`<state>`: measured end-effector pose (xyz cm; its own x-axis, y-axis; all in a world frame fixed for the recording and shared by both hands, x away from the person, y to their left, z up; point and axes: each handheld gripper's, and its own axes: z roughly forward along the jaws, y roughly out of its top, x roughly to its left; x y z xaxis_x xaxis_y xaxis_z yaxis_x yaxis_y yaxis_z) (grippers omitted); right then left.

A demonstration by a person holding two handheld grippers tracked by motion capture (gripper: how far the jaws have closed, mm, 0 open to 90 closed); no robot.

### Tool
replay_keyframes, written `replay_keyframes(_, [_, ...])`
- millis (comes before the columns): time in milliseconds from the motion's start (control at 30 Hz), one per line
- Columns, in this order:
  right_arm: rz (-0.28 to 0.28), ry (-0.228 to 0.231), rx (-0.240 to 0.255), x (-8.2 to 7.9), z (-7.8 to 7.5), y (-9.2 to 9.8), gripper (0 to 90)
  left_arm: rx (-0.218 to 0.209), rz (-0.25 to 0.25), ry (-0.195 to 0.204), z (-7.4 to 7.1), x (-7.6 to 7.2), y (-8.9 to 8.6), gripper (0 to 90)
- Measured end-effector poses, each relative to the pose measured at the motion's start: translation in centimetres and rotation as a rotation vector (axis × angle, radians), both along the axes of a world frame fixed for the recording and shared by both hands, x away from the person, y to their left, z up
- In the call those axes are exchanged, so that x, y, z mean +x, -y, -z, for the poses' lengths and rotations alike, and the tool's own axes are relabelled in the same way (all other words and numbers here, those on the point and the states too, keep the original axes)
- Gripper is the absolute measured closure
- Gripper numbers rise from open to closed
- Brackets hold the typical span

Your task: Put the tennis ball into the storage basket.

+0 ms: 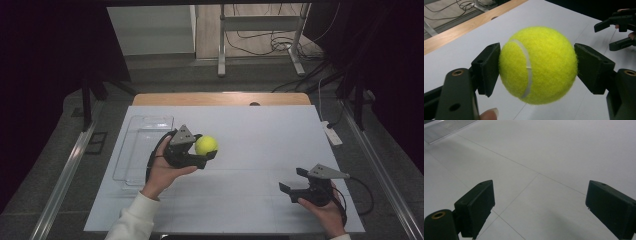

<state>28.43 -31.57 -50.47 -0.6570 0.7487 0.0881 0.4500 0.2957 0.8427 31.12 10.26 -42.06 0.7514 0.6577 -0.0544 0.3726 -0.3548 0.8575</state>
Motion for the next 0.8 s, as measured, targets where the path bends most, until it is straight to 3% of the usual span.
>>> replay_keyframes(800, [0.002,-0.001,0.0,0.0,0.0,0.0,8.7,-0.023,-0.059,0.021,-0.6,0.4,-2.0,25.8])
